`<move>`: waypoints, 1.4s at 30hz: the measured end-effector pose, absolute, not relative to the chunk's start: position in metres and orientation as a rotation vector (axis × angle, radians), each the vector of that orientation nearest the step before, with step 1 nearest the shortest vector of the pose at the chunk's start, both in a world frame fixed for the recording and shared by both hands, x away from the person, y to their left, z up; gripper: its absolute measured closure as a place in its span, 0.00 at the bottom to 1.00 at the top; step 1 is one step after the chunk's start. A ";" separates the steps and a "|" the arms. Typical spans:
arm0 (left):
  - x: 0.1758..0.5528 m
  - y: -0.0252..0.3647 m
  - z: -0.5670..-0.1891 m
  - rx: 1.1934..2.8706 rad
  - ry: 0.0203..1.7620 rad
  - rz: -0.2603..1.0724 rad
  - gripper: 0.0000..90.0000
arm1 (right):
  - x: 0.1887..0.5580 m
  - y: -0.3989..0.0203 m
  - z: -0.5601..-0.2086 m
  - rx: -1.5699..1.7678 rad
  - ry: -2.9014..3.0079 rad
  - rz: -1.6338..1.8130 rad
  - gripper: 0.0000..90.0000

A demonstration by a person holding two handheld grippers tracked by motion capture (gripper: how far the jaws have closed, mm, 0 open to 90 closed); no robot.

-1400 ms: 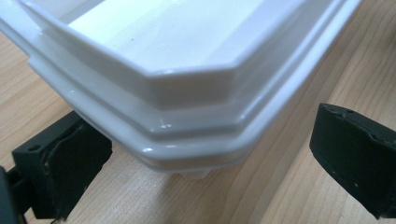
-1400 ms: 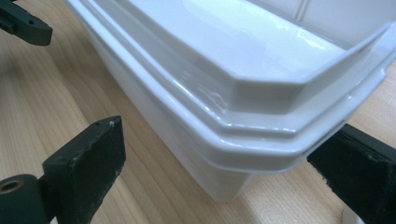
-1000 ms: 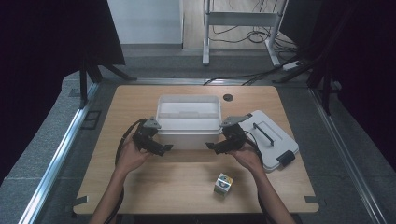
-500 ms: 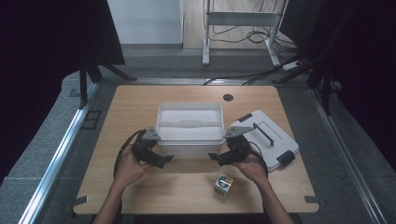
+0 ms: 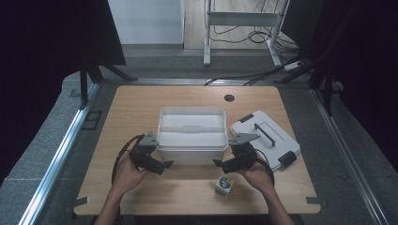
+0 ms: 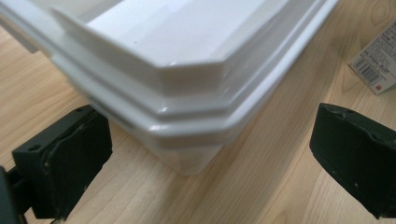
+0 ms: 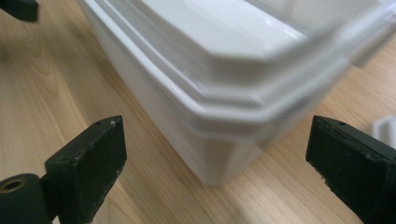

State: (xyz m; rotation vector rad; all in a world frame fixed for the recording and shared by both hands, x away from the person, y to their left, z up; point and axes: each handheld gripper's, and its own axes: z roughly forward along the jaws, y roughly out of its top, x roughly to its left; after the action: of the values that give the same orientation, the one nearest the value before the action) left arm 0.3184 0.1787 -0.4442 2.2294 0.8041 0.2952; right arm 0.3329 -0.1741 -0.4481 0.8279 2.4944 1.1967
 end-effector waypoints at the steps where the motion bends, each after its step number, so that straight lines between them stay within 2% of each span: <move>1: 0.318 0.179 -0.444 2.229 0.804 0.295 0.00 | 0.333 -0.174 -0.448 0.828 2.494 1.197 0.05; 9: 0.314 0.203 -0.431 2.237 0.800 0.329 0.00 | 0.328 -0.209 -0.465 0.936 2.457 1.179 0.03; 18: 0.320 0.212 -0.408 2.243 0.789 0.355 0.00 | 0.323 -0.225 -0.491 0.986 2.475 1.095 0.01; 32: 0.354 0.193 -0.374 2.322 0.742 0.384 0.00 | 0.317 -0.236 -0.516 0.980 2.529 1.043 0.03; 38: 0.378 0.177 -0.366 2.416 0.637 0.374 0.00 | 0.314 -0.237 -0.519 0.953 2.514 1.036 0.04; 42: 0.392 0.172 -0.364 2.467 0.512 0.337 0.08 | 0.314 -0.237 -0.519 0.954 2.513 1.035 0.04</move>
State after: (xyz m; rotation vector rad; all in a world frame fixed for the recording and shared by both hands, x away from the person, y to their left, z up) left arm 0.3916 0.1719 -0.3641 2.4666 0.5119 0.3373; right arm 0.3144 -0.2370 -0.5188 0.9541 2.5133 1.0355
